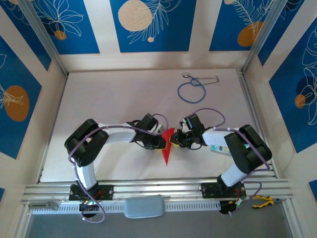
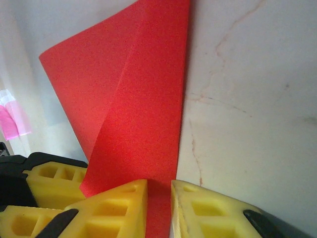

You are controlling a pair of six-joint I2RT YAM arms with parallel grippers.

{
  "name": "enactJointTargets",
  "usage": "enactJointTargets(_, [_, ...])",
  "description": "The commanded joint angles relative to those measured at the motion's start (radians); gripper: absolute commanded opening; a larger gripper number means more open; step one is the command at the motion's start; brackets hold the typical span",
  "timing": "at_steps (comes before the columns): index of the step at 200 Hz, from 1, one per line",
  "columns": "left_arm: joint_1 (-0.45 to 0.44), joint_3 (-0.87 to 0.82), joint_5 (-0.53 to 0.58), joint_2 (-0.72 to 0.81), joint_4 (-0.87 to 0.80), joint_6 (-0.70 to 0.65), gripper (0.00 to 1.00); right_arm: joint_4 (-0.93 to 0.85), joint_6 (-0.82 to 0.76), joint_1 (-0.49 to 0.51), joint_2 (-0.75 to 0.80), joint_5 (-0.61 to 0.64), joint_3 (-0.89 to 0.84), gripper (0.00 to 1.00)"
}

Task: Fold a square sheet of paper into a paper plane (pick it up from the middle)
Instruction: Move a paper plane to the center of the table.

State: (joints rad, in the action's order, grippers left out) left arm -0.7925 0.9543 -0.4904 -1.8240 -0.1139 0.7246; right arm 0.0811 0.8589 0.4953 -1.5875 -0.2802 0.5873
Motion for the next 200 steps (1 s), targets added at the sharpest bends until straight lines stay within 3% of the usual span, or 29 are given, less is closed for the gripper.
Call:
enactJointTargets(1, [-0.006, -0.013, -0.012, -0.013, 0.029, 0.016, 0.23, 0.051, 0.009, 0.058, -0.071, -0.037, 0.006, 0.20])
enactJointTargets(103, [-0.004, -0.042, 0.054, 0.072, 0.043, 0.018, 0.10, -0.023, 0.013, 0.029, 0.083, -0.003, -0.012, 0.25])
enactJointTargets(147, [-0.004, -0.048, 0.082, 0.108, 0.041, 0.006, 0.09, -0.041, 0.017, 0.049, 0.124, -0.017, 0.009, 0.35])
enactJointTargets(200, [-0.004, -0.047, 0.090, 0.120, 0.027, -0.010, 0.07, -0.064, 0.009, 0.069, 0.096, -0.005, 0.036, 0.40])
